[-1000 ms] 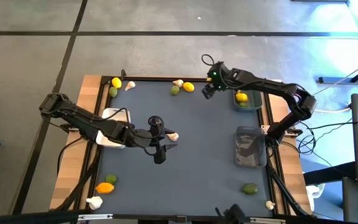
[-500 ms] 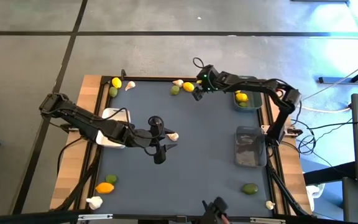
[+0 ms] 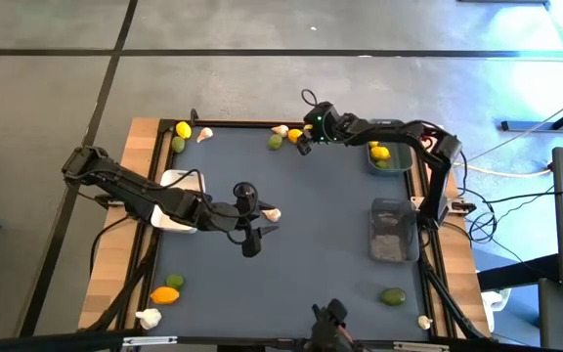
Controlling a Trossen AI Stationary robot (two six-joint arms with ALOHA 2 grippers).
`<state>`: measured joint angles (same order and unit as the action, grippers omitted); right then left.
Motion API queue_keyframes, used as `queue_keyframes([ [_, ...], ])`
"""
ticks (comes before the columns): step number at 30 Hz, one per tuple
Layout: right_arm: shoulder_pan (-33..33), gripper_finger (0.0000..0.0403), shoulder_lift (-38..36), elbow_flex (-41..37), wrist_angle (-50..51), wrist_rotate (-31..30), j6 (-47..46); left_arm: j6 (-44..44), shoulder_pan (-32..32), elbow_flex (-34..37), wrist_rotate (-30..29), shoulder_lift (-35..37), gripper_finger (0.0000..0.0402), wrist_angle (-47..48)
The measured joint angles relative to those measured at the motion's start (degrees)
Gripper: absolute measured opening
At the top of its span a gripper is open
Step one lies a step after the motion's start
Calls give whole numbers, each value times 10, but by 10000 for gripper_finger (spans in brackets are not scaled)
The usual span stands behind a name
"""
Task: Sort produce into baskets
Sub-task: Put the lemon into the blue bin
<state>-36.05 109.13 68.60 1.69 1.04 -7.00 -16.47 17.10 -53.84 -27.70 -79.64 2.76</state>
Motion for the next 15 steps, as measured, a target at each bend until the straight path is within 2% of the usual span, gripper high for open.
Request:
queue_keyframes([
  [15,-37,282,20,0,-49,46,-18,4,-4,0,0,0,255,0],
])
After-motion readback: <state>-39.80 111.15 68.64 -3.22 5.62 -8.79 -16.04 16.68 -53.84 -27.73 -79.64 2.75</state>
